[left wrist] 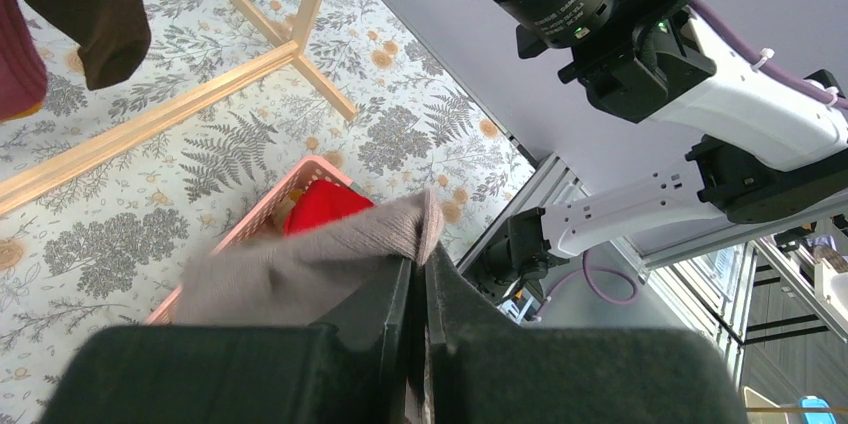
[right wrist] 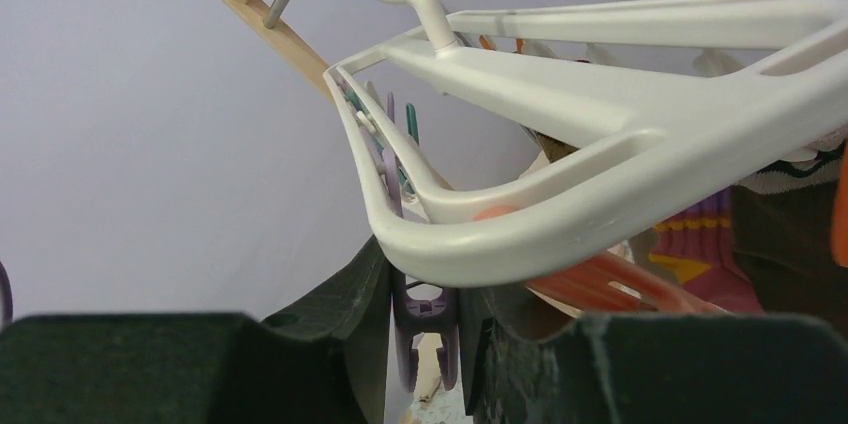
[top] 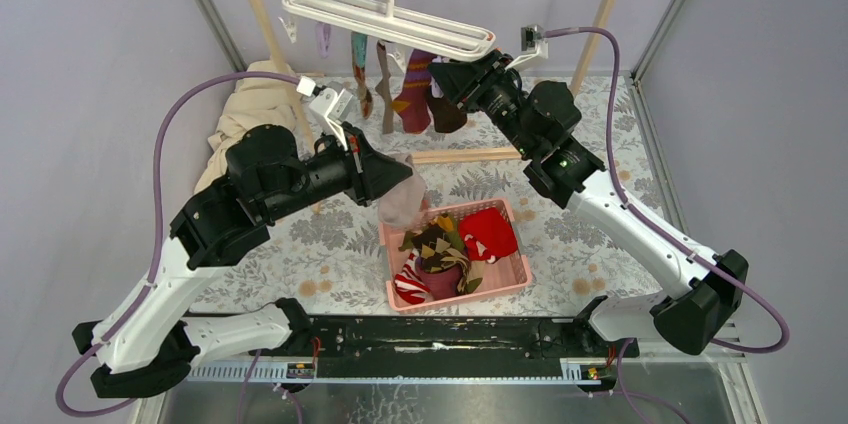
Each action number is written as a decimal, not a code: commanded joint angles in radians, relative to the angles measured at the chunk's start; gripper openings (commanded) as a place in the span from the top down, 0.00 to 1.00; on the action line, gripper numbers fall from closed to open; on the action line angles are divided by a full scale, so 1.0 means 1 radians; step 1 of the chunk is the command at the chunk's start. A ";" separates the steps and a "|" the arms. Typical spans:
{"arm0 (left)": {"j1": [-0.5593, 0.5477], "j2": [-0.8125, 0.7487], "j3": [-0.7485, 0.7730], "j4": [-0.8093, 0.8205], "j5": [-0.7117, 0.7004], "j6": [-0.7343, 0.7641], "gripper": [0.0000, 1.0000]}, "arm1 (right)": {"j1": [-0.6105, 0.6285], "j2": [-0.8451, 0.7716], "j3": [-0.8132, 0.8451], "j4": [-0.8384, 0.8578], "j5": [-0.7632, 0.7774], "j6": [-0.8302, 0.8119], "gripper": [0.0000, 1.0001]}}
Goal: Remove the socks clipped to the hanger
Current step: Remove the sock from the hanger, then place the sock in the bin.
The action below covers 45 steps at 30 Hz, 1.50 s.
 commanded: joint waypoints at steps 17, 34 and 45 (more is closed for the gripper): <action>0.005 -0.053 -0.263 0.141 0.080 -0.071 1.00 | 0.004 -0.172 -0.180 -0.122 -0.068 -0.063 0.15; 0.005 -0.083 -0.601 0.327 0.099 -0.156 0.93 | 0.003 -0.239 -0.164 -0.306 -0.121 -0.185 0.00; 0.004 0.003 -0.733 0.409 0.110 -0.189 0.71 | 0.001 -0.125 0.038 -0.452 -0.160 -0.225 0.00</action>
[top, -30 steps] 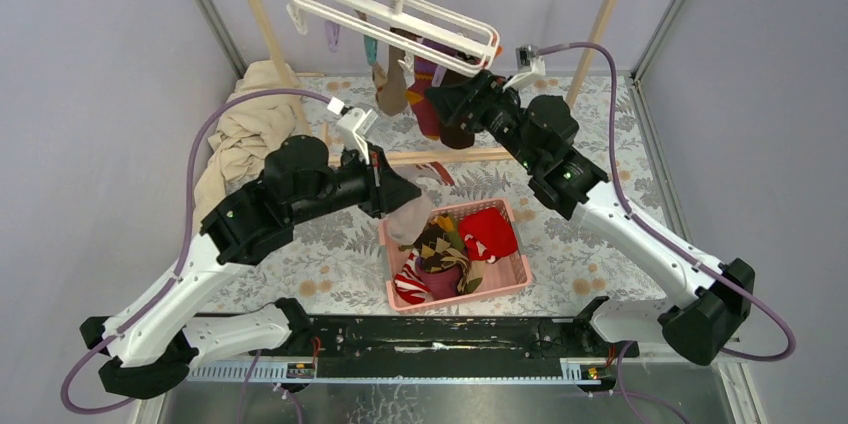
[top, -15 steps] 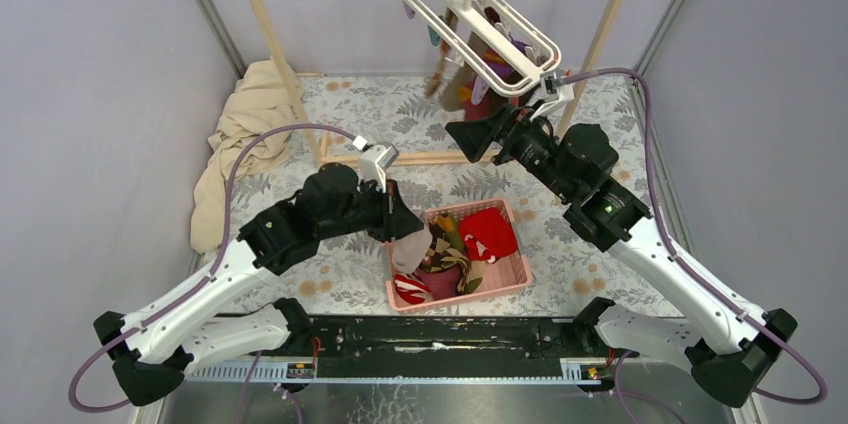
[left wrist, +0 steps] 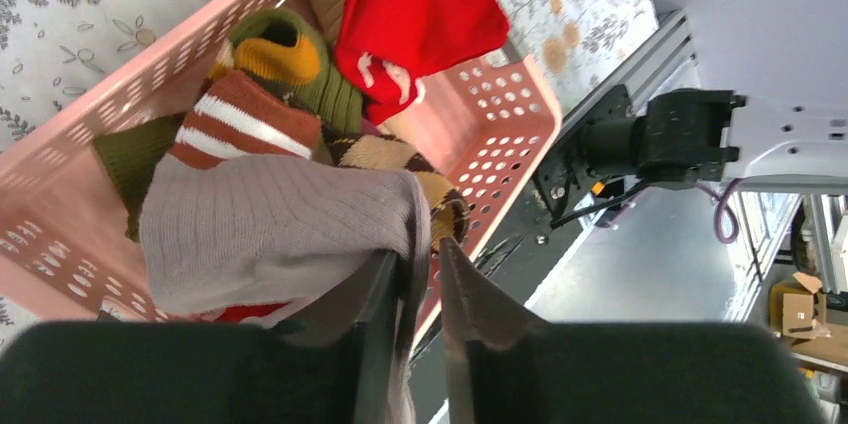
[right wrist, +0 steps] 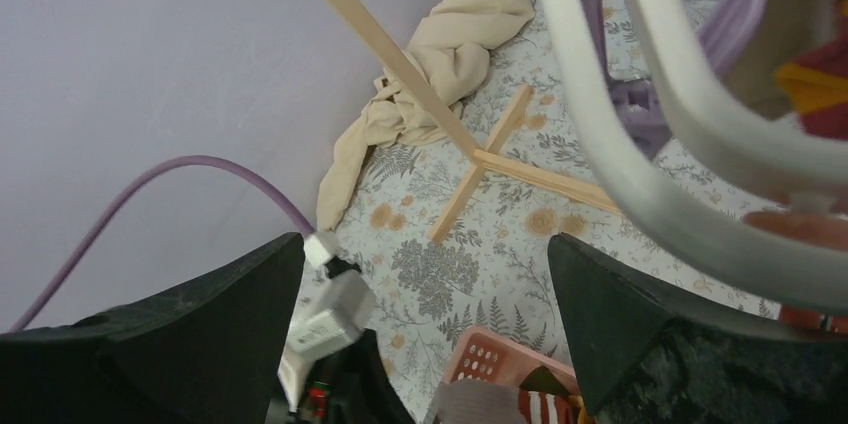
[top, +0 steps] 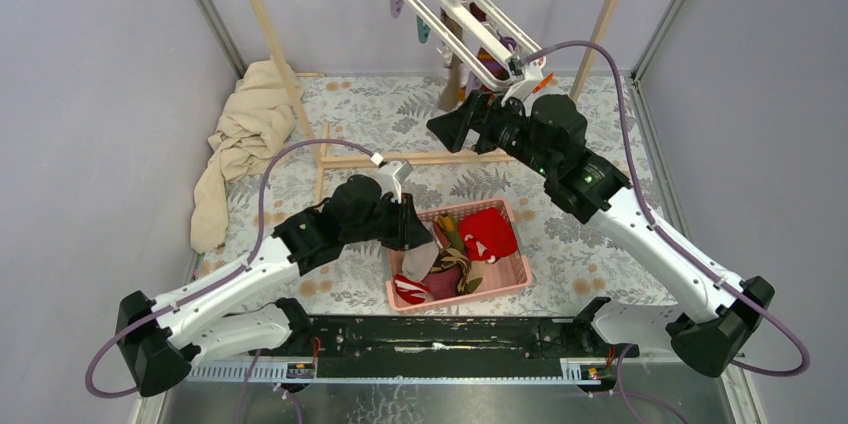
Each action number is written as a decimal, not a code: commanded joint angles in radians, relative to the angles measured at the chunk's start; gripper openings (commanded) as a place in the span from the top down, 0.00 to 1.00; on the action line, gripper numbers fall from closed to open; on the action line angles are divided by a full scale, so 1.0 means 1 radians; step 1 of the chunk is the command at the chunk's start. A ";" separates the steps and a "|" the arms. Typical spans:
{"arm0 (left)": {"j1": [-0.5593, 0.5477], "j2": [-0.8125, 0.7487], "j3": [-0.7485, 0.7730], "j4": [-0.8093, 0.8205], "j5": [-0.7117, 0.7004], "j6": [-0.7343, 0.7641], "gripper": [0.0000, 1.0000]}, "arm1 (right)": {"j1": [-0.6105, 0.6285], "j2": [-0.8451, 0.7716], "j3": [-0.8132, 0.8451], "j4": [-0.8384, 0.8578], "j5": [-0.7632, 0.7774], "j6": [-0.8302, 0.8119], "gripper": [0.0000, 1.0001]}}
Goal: Remove the socks clipped to the hanger
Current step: Place the sock in the bin, then adjust the sock in the bin.
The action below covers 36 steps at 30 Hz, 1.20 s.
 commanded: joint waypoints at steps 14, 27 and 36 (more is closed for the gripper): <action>0.003 -0.033 -0.053 0.008 0.031 -0.015 0.01 | -0.100 0.144 0.367 -0.236 -0.193 0.027 0.01; 0.003 -0.041 -0.027 -0.015 0.011 -0.002 0.01 | -0.155 0.078 0.417 -0.310 -0.374 -0.007 0.01; 0.002 -0.081 -0.013 -0.014 -0.029 -0.004 0.01 | -0.168 -0.038 0.380 -0.290 -0.233 -0.073 0.00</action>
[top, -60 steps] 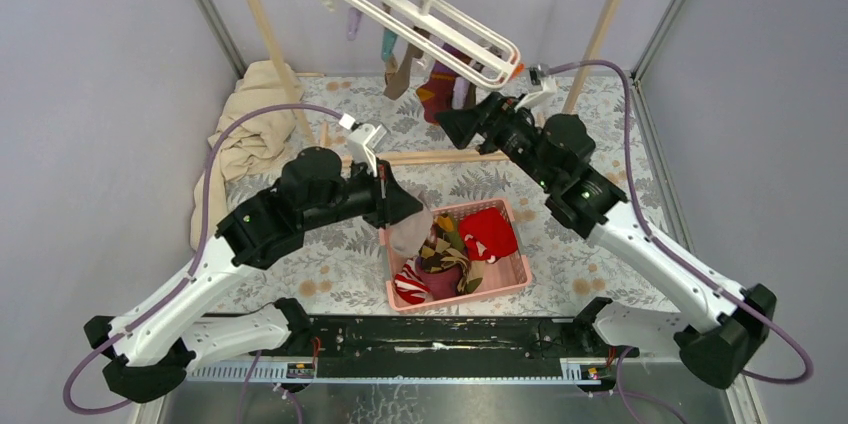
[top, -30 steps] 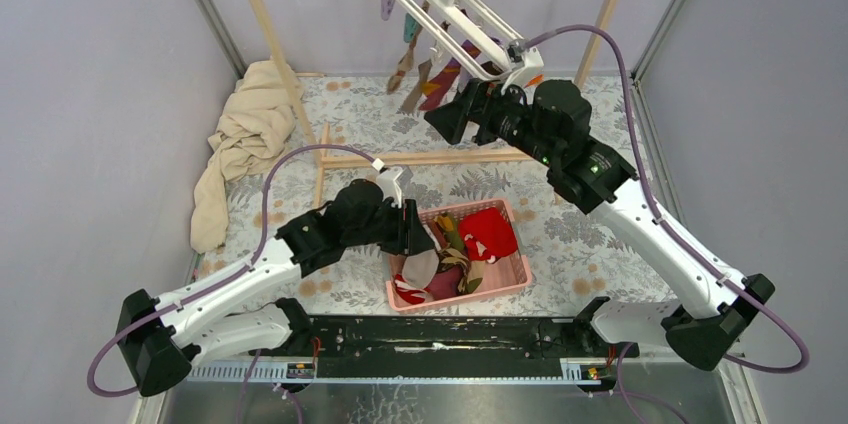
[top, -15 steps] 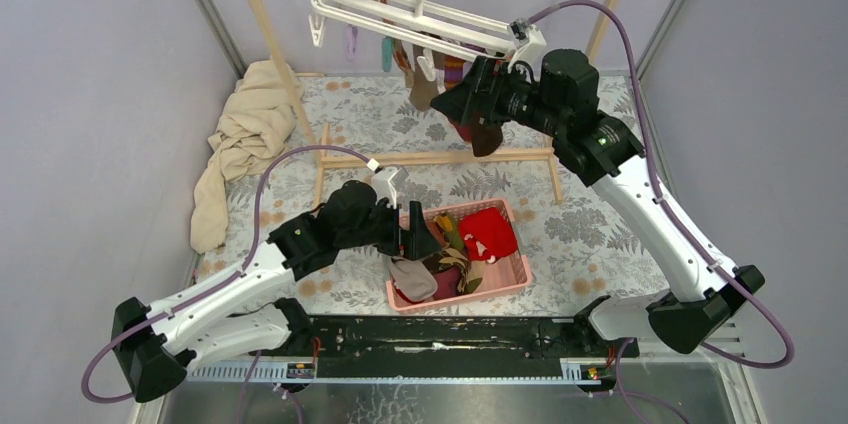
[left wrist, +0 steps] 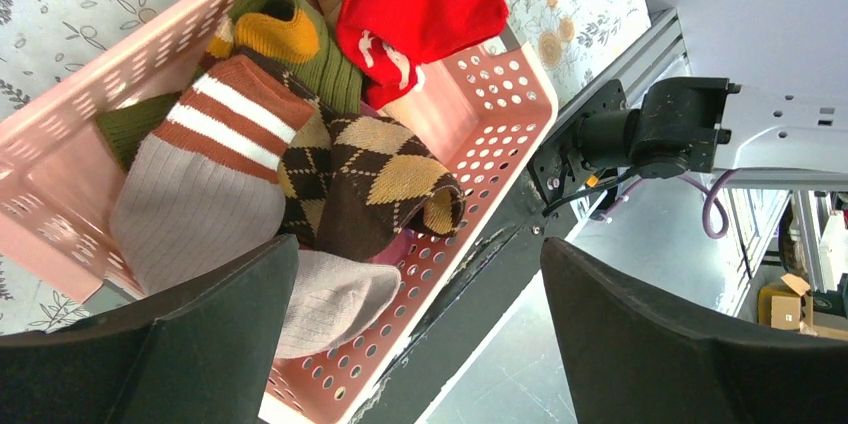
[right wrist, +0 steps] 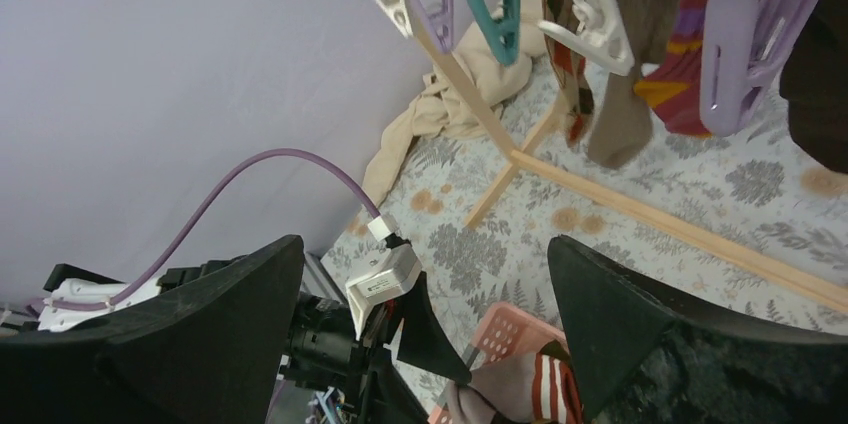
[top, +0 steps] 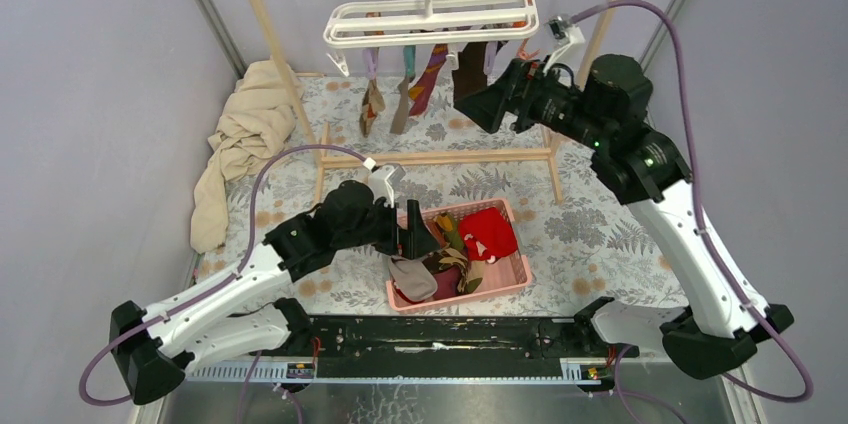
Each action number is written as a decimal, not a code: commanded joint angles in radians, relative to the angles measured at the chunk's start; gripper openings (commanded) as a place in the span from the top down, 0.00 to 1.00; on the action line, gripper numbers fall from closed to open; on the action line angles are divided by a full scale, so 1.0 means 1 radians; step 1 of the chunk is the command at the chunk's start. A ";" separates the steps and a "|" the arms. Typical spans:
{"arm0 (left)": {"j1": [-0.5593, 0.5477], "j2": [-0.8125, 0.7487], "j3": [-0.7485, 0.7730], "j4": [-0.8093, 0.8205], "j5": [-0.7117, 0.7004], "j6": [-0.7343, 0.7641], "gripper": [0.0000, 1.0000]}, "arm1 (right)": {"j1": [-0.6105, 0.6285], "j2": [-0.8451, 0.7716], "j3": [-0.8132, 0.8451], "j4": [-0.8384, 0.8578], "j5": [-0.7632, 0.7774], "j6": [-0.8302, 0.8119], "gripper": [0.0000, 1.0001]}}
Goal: Remove the socks clipped to the hanger
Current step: Adjust the sock in the bin.
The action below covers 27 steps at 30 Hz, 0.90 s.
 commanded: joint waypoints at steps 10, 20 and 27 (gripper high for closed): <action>0.003 -0.059 0.045 0.025 -0.046 0.016 0.01 | -0.010 -0.133 -0.027 0.063 0.103 -0.055 0.00; 0.003 -0.194 0.034 -0.049 -0.206 0.007 0.01 | -0.010 -0.209 -0.299 0.024 0.071 -0.098 0.08; 0.002 -0.245 0.006 -0.077 -0.311 -0.004 0.01 | 0.065 -0.292 -0.574 0.052 0.116 -0.099 0.14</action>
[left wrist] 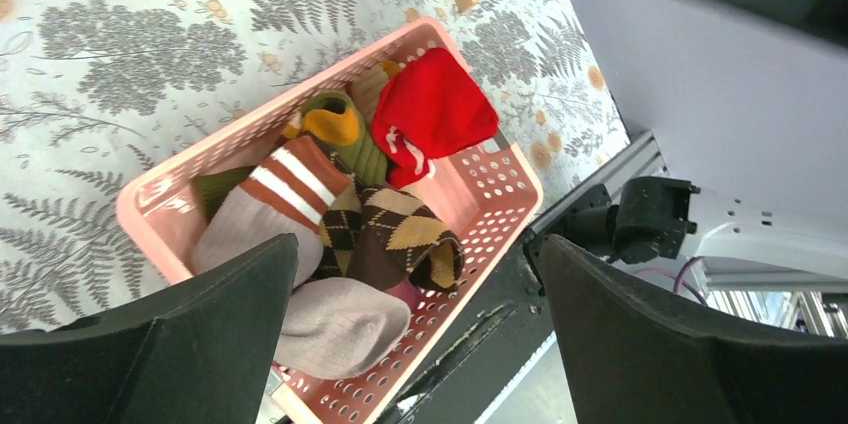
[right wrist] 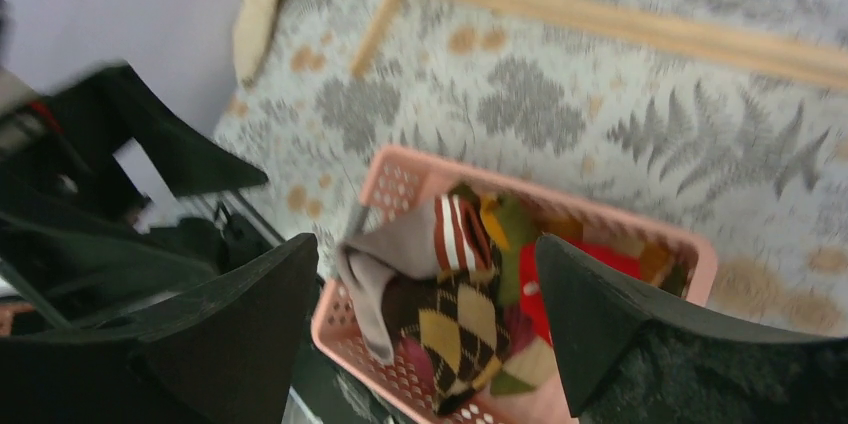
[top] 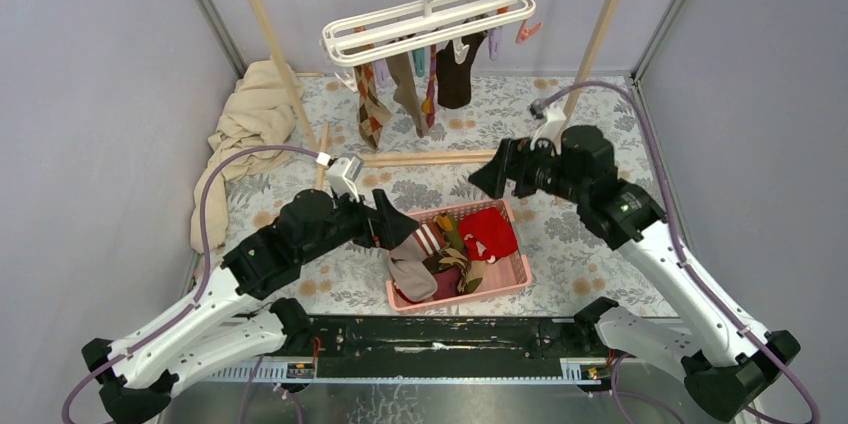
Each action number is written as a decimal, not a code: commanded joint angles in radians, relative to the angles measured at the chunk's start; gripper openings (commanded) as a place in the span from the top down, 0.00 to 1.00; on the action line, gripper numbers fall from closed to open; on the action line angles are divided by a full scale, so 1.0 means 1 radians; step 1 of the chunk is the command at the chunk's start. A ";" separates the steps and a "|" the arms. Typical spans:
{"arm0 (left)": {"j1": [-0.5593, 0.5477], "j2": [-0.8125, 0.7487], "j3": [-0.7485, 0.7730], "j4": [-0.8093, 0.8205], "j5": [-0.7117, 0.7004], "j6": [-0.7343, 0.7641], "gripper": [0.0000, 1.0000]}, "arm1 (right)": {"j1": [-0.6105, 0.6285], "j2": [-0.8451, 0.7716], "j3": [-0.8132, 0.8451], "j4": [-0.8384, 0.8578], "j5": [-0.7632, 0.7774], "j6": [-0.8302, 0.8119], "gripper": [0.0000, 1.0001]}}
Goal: Remove the socks clipped to the hanger
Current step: Adjust the sock in the bin.
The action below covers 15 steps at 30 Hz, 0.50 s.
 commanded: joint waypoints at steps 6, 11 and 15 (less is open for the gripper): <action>0.003 -0.033 -0.056 -0.055 -0.158 -0.044 0.01 | 0.254 -0.070 -0.208 0.030 0.252 -0.007 0.17; 0.003 -0.015 -0.143 -0.048 -0.183 -0.119 0.01 | 0.381 -0.046 -0.287 0.036 0.402 0.029 0.17; 0.002 -0.022 -0.241 -0.001 -0.185 -0.196 0.01 | 0.468 0.029 -0.338 0.072 0.512 0.079 0.17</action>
